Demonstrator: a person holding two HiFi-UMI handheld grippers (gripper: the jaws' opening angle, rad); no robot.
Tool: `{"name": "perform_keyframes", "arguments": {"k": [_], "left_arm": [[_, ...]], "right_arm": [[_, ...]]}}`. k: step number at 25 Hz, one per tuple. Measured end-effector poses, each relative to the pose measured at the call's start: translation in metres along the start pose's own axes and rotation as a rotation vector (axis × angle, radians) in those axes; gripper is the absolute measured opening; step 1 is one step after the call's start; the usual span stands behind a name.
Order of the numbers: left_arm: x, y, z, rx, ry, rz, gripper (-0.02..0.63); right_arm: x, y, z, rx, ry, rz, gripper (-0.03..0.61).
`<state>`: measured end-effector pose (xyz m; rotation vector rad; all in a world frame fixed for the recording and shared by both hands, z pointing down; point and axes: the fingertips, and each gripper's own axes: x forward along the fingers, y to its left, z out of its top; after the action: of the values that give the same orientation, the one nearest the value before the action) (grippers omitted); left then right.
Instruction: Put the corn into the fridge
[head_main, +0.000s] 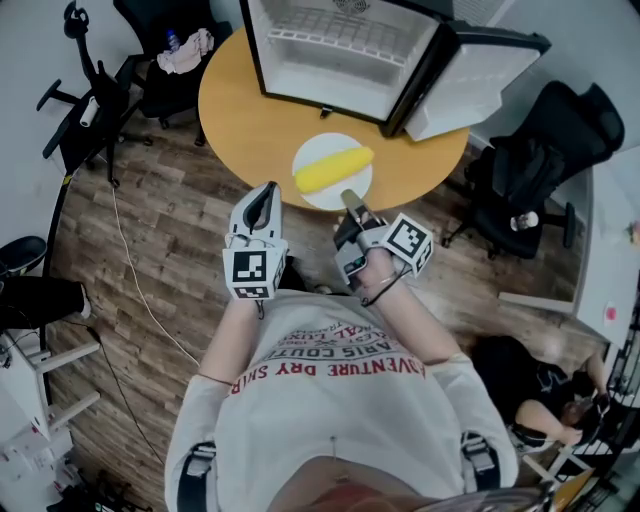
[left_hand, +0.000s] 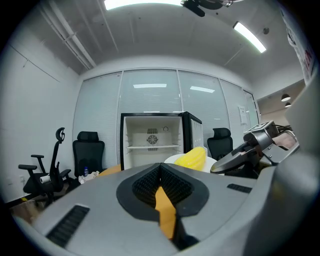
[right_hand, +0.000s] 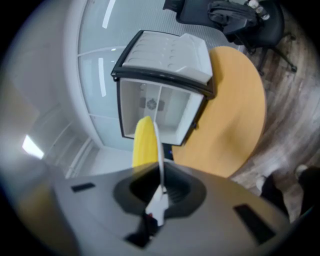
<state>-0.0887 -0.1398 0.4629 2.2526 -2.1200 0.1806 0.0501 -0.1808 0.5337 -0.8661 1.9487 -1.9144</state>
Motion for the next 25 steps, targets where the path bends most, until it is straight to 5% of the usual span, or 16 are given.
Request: {"name": "perform_keyframes", "arguments": {"k": [25], "left_arm": [[0.237,0.109,0.039,0.020,-0.022,-0.358,0.028]], "right_arm": [[0.166,0.059,0.127,0.083,-0.398,0.001,0.035]]}}
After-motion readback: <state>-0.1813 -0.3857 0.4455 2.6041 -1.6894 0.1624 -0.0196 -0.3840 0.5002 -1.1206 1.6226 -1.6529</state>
